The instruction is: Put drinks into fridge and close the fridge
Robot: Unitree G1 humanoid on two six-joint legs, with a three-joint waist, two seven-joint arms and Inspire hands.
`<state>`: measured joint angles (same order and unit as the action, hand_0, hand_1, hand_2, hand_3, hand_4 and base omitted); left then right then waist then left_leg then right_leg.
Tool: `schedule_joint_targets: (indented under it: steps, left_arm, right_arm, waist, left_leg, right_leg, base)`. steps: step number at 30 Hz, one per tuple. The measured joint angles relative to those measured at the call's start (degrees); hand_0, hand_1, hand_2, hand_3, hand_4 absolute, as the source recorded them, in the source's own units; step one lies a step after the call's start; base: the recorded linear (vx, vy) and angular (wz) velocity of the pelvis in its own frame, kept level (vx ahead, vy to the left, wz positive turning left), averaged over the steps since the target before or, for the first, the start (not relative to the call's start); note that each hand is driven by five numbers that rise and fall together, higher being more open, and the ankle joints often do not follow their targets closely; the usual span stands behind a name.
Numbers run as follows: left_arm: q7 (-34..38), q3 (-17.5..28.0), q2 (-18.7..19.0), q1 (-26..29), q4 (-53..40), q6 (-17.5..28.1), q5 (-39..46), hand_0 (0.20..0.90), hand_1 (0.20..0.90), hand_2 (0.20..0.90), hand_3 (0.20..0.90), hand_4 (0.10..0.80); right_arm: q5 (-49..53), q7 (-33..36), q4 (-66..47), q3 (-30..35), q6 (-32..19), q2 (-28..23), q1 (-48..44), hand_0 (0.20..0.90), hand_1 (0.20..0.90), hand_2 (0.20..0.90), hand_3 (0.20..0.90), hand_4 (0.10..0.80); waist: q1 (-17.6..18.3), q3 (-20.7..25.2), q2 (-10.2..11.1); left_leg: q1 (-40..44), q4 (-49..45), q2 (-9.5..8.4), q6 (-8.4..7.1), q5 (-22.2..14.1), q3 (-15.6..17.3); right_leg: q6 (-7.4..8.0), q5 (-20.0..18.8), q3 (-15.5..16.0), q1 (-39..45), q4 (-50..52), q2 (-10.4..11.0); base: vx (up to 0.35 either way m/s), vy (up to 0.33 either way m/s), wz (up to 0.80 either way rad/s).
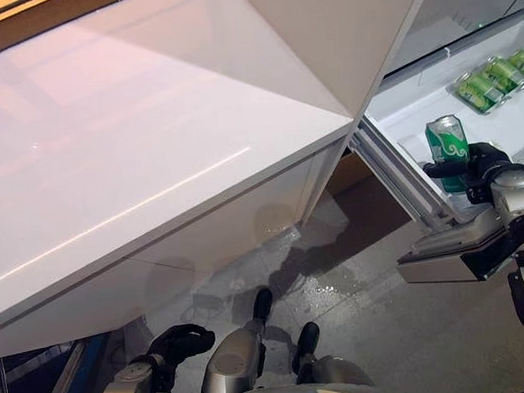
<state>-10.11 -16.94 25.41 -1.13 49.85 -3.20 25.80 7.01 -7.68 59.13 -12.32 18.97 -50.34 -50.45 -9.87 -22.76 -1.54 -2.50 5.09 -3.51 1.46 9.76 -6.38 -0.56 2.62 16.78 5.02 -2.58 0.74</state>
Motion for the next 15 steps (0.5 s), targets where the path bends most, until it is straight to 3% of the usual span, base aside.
schedule_joint_targets:
  steps: [4,7,8,9,10,11,13,15]
  left_arm:
    - [0.1,1.7,0.0,1.3,-0.1,0.0,0.1,0.900,0.900,0.900,0.900,0.800]
    - [0.1,2.3,0.0,2.0,-0.8,0.6,0.1,0.900,0.900,0.900,0.900,0.800]
    - [-0.1,2.2,-0.1,2.1,-1.1,0.9,0.1,0.900,0.900,0.900,0.900,0.800]
    - [-0.3,2.2,-0.1,2.3,-1.4,0.9,0.1,0.900,0.900,0.900,0.900,0.800]
    - [-0.4,2.2,-0.1,2.3,-2.1,1.0,0.1,0.900,0.900,0.900,0.900,0.800]
    - [-0.4,2.2,0.0,2.3,-2.3,1.0,0.1,0.900,0.900,0.900,0.900,0.800]
    - [-0.4,2.2,0.0,2.4,-2.1,1.0,0.1,0.900,0.900,0.900,0.900,0.800]
    - [-0.5,2.1,-0.1,2.4,-2.2,1.0,0.2,0.900,0.900,0.900,0.900,0.800]
  right_arm:
    - [-4.5,-3.5,0.5,-2.2,1.8,-0.9,-1.4,0.300,0.300,0.300,0.200,0.100]
    - [-5.5,-5.4,0.5,-2.2,2.6,-0.9,-1.7,0.340,0.340,0.340,0.247,0.147]
    - [-5.6,-5.8,0.7,-2.4,2.6,-0.9,-1.7,0.411,0.411,0.411,0.329,0.229]
    - [-5.9,-6.4,1.3,-2.6,2.7,-0.9,-1.7,0.432,0.432,0.432,0.354,0.254]
    - [-6.7,-7.1,2.8,-2.7,3.4,-1.1,-2.3,0.509,0.509,0.509,0.444,0.344]
    - [-7.1,-8.0,3.7,-3.1,3.7,-1.4,-2.7,0.509,0.509,0.509,0.444,0.344]
    - [-7.3,-8.7,4.9,-3.8,3.8,-1.7,-3.4,0.648,0.648,0.648,0.606,0.506]
    - [-7.9,-9.5,6.1,-3.9,3.8,-1.8,-4.5,0.900,0.900,0.900,0.900,0.800]
  waist:
    - [-0.9,-0.8,-0.5]
    - [-1.5,-1.6,-0.7]
    - [-1.7,-1.8,-0.9]
    - [-1.9,-2.0,-1.2]
    - [-2.1,-2.2,-1.5]
    - [-2.1,-2.2,-1.6]
    - [-2.2,-2.2,-1.6]
    - [-2.2,-2.2,-1.6]
  left_leg:
    - [-0.4,0.0,0.07,0.07,0.1,0.3]
    - [-0.4,0.0,0.02,0.08,0.2,0.2]
    - [-0.5,0.0,-0.03,0.06,0.2,0.1]
    - [-0.6,0.0,-0.08,0.08,0.3,-0.1]
    - [-0.9,0.0,-0.15,0.11,0.3,-0.3]
    - [-1.2,0.0,-0.25,-0.04,0.5,-0.6]
    - [-1.4,0.0,-0.28,-0.03,0.5,-0.6]
    - [-1.4,0.0,-0.34,-0.03,0.5,-0.6]
  right_leg:
    - [0.10,0.1,-0.2,-0.8,0.8,0.1]
    - [0.14,0.1,-0.1,-0.7,0.9,0.1]
    - [0.14,0.1,0.0,-0.8,0.9,0.2]
    - [0.18,0.1,0.2,-0.8,0.9,0.2]
    - [0.23,0.2,0.6,-1.0,0.9,0.3]
    - [0.29,0.2,0.9,-1.2,0.9,0.3]
    - [0.35,0.2,1.1,-1.4,0.9,0.4]
    - [0.47,0.3,1.1,-1.4,0.9,0.4]
  base:
    - [-0.026,0.010,-0.03]
    - [-0.004,0.004,0.01]
    - [-0.023,0.016,0.05]
    - [-0.044,0.025,0.10]
    - [-0.054,0.028,0.14]
    - [-0.048,0.027,0.16]
    - [-0.026,0.017,0.07]
    - [-0.014,0.016,0.00]
